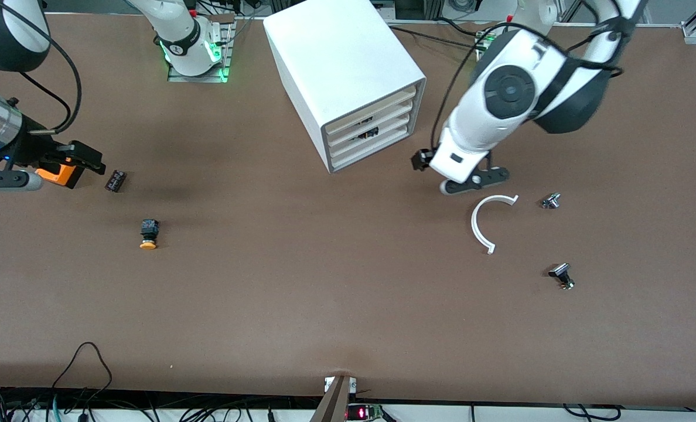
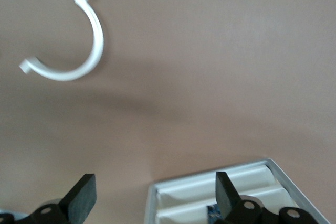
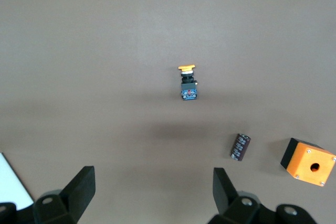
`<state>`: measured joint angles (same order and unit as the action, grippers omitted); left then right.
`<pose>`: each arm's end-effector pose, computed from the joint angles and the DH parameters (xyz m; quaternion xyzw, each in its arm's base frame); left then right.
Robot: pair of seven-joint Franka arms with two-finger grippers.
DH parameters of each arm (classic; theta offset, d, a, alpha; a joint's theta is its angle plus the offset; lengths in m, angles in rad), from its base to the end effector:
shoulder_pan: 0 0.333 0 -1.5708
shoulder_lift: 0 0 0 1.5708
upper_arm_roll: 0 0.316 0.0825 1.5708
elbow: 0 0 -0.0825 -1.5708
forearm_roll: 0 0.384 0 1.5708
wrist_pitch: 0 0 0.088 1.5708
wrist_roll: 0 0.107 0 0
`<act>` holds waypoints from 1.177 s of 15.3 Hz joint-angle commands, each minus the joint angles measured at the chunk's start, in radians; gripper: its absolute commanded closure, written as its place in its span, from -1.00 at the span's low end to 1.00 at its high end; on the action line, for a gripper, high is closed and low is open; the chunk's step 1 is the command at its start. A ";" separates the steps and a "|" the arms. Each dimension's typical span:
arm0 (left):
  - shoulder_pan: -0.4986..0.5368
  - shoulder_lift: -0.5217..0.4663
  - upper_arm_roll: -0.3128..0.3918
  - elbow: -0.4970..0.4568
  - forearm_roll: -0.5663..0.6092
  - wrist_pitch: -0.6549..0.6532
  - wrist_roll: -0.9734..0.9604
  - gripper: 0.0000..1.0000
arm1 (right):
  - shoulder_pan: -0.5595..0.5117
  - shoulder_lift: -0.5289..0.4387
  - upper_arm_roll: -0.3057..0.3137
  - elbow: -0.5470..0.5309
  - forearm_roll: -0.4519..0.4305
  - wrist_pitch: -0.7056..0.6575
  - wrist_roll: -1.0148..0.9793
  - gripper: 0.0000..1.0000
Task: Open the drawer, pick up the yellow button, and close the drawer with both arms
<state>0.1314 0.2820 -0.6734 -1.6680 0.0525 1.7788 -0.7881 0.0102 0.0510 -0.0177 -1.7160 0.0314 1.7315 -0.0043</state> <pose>0.5477 -0.2839 0.4617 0.9893 0.1204 -0.0813 0.0153 0.5754 -0.0012 0.5404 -0.9997 0.0044 0.0177 0.0151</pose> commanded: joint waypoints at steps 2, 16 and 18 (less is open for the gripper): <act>0.106 -0.012 -0.003 0.117 0.033 -0.090 0.280 -1.00 | -0.018 0.006 0.022 0.102 -0.019 -0.113 0.007 -0.98; -0.188 -0.280 0.663 0.005 -0.046 -0.084 0.885 -1.00 | -0.016 0.030 0.055 0.191 -0.067 -0.124 0.012 -0.98; -0.185 -0.311 0.664 -0.047 -0.045 -0.052 0.895 -1.00 | -0.016 0.032 0.056 0.194 -0.068 -0.124 0.013 -0.98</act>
<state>-0.0358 0.0335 -0.0260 -1.6319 0.0212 1.6808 0.1094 0.0055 0.0638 0.0260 -1.5542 -0.0288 1.6149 -0.0034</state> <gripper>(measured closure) 0.000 0.004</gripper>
